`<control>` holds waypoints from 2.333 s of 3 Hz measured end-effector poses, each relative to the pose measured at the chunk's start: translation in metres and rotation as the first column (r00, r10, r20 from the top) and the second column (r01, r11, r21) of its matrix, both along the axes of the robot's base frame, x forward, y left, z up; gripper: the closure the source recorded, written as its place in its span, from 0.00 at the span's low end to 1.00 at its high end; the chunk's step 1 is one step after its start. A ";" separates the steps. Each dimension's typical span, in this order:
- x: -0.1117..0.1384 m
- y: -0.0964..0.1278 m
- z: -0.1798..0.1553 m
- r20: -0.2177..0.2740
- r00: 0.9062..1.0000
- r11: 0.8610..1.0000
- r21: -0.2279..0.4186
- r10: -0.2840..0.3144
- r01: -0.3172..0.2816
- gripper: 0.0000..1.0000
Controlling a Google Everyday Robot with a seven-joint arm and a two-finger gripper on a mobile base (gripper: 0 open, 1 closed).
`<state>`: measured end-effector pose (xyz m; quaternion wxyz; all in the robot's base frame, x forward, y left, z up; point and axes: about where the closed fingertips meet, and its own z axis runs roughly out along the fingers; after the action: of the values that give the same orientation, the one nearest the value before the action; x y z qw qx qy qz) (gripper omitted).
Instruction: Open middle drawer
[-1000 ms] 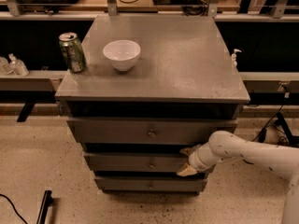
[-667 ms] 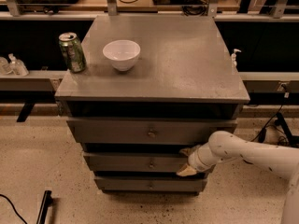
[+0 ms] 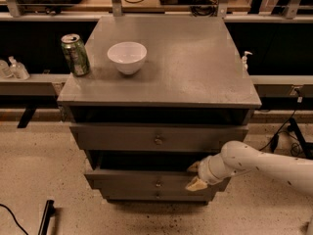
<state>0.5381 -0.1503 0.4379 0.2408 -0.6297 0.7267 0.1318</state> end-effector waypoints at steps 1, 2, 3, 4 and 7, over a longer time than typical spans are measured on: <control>-0.035 0.007 0.016 -0.009 0.999 0.997 0.065 0.041 -0.040 0.53; -0.081 0.023 0.046 0.018 0.997 0.978 0.192 0.079 -0.081 0.35; -0.087 0.020 0.053 0.033 0.997 0.974 0.213 0.071 -0.077 0.12; -0.085 0.023 0.049 0.015 0.996 0.981 0.172 0.088 -0.090 0.00; -0.038 0.014 0.002 -0.107 0.986 0.991 0.018 0.130 -0.129 0.00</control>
Offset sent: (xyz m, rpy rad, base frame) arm -0.1367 0.0355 0.0904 0.3586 -0.0504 0.1181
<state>0.5005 -0.1364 0.4396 0.1955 -0.6664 0.6954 0.1847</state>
